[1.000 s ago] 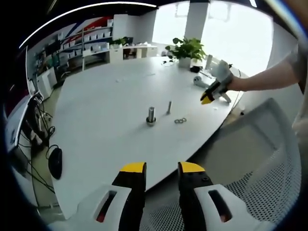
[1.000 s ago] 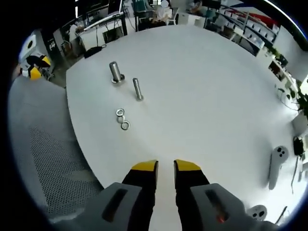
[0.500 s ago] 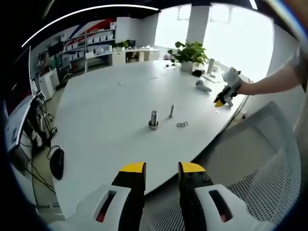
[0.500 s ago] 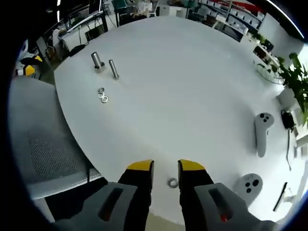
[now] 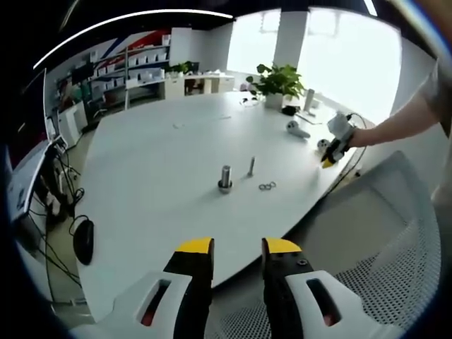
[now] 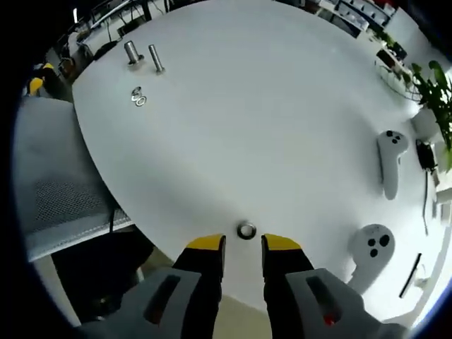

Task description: Place the washer onto the threaded stud by aligning its center hole with the stud, sliding it down to the base, and recovering from edge contact or off-axis alignment until the washer reaches the visible bottom stop.

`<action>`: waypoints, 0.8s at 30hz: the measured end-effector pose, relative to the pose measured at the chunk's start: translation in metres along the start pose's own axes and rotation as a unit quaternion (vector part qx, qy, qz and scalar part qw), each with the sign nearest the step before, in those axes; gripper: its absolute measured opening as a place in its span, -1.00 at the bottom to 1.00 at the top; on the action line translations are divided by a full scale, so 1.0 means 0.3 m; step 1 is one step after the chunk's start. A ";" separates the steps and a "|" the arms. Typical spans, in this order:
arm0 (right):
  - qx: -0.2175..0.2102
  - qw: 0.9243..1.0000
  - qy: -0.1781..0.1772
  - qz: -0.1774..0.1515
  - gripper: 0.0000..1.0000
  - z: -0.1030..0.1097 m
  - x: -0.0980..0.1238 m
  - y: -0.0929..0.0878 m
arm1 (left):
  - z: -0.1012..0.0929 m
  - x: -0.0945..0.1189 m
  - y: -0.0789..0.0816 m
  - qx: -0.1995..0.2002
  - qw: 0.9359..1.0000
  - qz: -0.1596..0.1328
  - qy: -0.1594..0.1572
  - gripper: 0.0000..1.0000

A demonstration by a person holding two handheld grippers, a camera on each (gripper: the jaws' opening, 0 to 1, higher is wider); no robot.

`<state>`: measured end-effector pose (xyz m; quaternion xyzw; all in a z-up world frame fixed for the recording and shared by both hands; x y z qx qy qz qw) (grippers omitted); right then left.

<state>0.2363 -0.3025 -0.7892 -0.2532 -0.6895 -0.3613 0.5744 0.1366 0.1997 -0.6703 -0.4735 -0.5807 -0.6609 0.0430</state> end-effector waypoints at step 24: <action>0.008 0.999 0.034 0.040 -0.61 -0.020 -0.038 0.039 | 0.002 -0.006 -0.003 -0.002 1.000 0.004 -0.007 -0.50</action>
Point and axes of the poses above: the point that each gripper's makers call its tool centre point, and the gripper's own axes: x roughly backward along the fingers, z roughly to its left, y roughly out of its top, the point moved 8 cm from there along x, roughly backward along the fingers, and after that the axes turned 2 degrees about z, right-handed, at the moved point
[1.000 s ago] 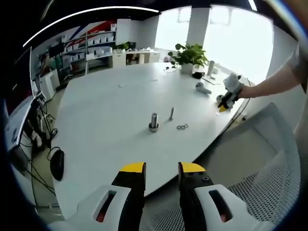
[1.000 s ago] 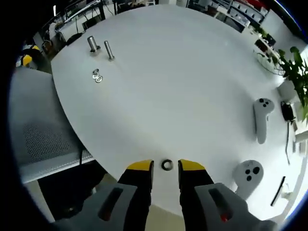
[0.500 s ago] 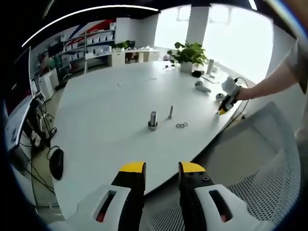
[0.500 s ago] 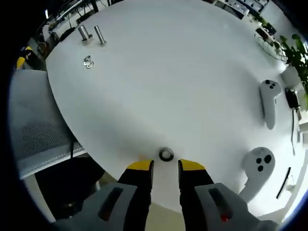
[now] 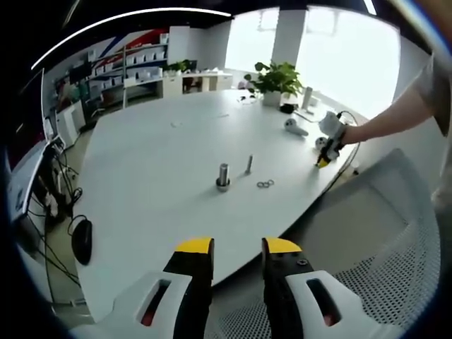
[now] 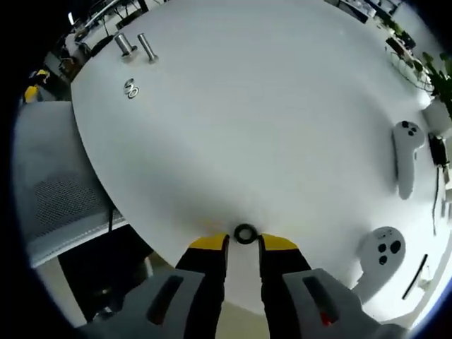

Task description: Place the washer onto the threaded stud by aligning its center hole with the stud, sliding it down to the base, and recovering from edge contact or off-axis alignment until the washer reaches the visible bottom stop.

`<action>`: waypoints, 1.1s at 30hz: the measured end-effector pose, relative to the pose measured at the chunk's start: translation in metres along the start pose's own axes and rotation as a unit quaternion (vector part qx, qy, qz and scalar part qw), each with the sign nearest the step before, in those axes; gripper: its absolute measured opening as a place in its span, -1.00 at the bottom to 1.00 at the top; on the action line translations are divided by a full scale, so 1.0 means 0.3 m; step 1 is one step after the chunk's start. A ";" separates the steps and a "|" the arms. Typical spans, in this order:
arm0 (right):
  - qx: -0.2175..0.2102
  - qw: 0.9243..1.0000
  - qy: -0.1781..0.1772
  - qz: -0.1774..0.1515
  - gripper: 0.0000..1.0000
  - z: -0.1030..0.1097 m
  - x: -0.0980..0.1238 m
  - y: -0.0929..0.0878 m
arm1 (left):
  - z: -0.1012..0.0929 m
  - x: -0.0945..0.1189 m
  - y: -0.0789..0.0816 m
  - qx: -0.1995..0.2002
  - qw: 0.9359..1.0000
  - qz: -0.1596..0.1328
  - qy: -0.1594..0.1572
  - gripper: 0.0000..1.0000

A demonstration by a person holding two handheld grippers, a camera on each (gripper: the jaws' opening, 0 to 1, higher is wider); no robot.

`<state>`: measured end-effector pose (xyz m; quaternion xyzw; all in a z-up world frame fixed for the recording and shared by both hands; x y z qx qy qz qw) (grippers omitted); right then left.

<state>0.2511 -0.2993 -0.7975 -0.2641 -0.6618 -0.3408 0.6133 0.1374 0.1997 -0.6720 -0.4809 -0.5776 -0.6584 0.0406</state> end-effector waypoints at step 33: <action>0.045 0.997 -0.003 -0.055 -0.74 0.100 0.060 0.178 | -0.009 -0.004 0.003 -0.002 1.000 -0.004 -0.011 -0.50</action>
Point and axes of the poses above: the point that each gripper's makers call its tool centre point, and the gripper's own axes: x roughly backward along the fingers, z roughly to its left, y roughly out of its top, the point moved 8 cm from there along x, roughly backward along the fingers, and after that the axes turned 2 degrees about z, right-handed, at the moved point
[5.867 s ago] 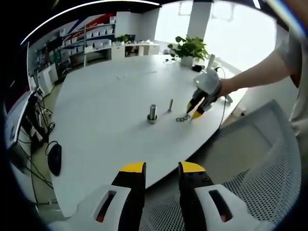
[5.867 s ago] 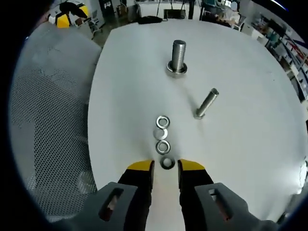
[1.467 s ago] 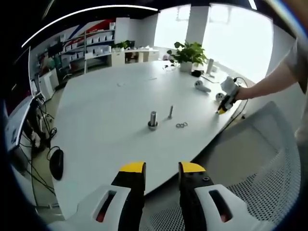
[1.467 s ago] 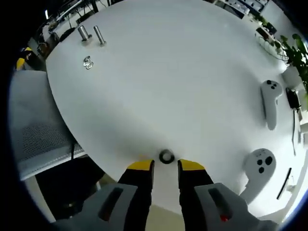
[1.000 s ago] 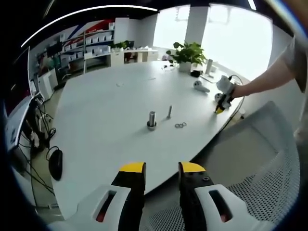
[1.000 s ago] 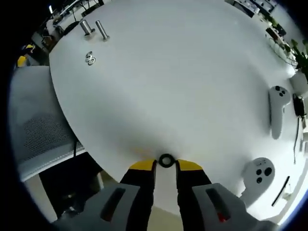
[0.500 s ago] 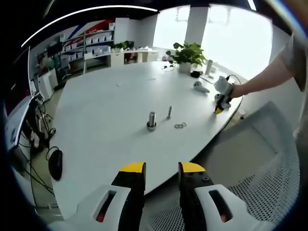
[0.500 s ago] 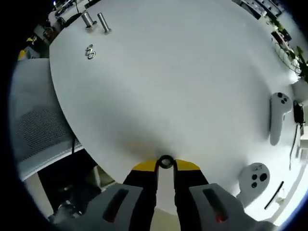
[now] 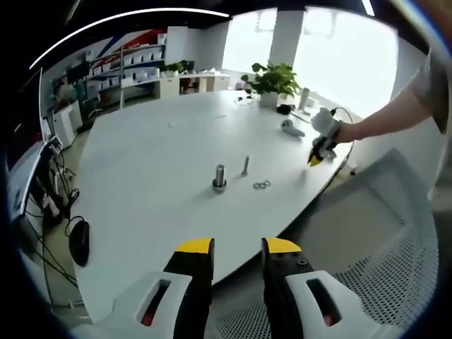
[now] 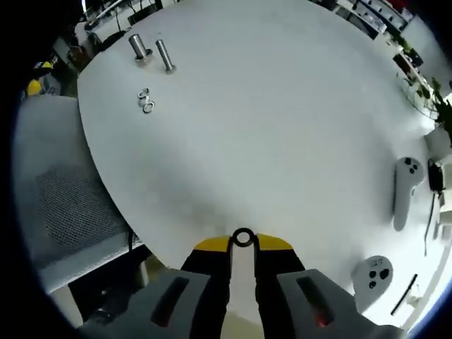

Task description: Place the washer onto the threaded stud by aligning its center hole with the stud, sliding it down to the base, and recovering from edge contact or off-axis alignment until the washer reaches the visible bottom stop.

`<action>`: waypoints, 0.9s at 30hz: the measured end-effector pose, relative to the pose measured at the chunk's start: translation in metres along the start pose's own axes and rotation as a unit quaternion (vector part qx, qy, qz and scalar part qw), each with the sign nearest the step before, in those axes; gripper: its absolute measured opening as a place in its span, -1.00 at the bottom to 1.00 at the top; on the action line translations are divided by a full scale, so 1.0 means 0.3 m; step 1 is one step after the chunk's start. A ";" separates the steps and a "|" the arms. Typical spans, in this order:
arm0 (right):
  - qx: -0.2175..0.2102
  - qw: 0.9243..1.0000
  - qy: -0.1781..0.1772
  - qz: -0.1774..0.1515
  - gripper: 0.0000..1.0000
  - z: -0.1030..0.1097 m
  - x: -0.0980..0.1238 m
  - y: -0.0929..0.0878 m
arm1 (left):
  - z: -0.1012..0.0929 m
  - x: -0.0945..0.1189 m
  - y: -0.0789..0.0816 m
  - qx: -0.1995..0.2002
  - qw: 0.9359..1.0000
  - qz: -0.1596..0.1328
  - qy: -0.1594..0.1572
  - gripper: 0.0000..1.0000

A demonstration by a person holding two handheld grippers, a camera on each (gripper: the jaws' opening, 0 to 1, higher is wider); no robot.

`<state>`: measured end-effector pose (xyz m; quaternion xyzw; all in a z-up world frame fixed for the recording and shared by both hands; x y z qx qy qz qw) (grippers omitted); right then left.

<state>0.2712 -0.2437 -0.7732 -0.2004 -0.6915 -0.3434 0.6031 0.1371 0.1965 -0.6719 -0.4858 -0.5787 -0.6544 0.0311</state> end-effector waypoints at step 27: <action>0.149 0.984 0.031 -0.089 -0.74 0.249 0.053 0.536 | -0.001 0.006 -0.003 -0.001 1.000 -0.004 0.001 -0.50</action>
Point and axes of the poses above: the point that each gripper's makers call its tool centre point, and the gripper's own axes: x roughly backward along the fingers, z roughly to its left, y roughly out of its top, the point moved 8 cm from there along x, roughly backward along the fingers, and after that the axes turned 2 degrees about z, right-handed, at the moved point
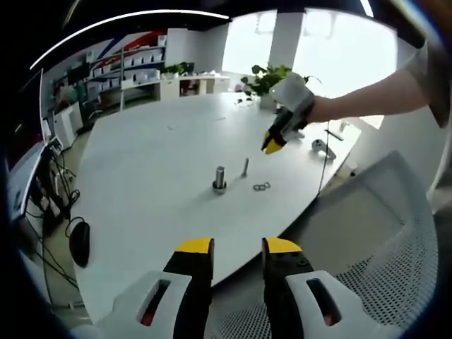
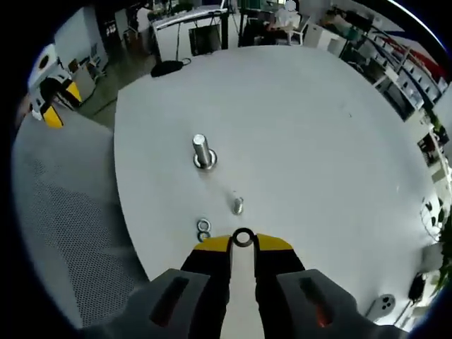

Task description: Place the washer onto the threaded stud by aligning its center hole with the stud, sliding it down to the base, and recovering from edge contact or off-axis alignment until the washer reaches the visible bottom stop.

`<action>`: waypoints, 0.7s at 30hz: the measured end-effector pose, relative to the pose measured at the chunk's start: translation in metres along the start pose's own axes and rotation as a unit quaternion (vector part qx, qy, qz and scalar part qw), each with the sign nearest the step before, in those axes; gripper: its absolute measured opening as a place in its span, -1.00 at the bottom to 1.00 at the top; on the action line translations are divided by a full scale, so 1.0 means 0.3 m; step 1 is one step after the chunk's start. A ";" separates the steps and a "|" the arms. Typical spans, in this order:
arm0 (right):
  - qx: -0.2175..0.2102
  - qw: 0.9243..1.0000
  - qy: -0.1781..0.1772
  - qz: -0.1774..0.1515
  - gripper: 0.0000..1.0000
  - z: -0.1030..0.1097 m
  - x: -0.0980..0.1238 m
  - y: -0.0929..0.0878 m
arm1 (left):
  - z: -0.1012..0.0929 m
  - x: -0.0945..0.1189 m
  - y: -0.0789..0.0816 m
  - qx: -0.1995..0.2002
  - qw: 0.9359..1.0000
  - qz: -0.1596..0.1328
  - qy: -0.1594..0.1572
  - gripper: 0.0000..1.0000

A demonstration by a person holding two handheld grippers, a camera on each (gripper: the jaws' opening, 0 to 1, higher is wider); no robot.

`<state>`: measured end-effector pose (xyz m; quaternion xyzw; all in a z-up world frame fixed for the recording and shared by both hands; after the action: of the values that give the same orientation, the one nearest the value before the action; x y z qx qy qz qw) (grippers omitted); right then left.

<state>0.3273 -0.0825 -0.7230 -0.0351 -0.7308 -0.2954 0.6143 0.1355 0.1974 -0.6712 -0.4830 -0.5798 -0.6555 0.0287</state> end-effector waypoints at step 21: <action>0.037 0.999 0.001 0.027 -0.74 0.001 -0.087 0.073 | 0.000 0.004 0.006 -0.002 1.000 -0.013 0.005 -0.50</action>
<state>0.3425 -0.0562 -0.7384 -0.0320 -0.7391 -0.2518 0.6240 0.1360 0.1973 -0.6690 -0.4721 -0.5848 -0.6593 0.0217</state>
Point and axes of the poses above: the point that each gripper's makers call its tool centre point, and the gripper's own axes: x roughly backward along the fingers, z roughly to its left, y roughly out of its top, the point moved 8 cm from there along x, roughly backward along the fingers, and after that the axes turned 2 degrees about z, right-handed, at the moved point
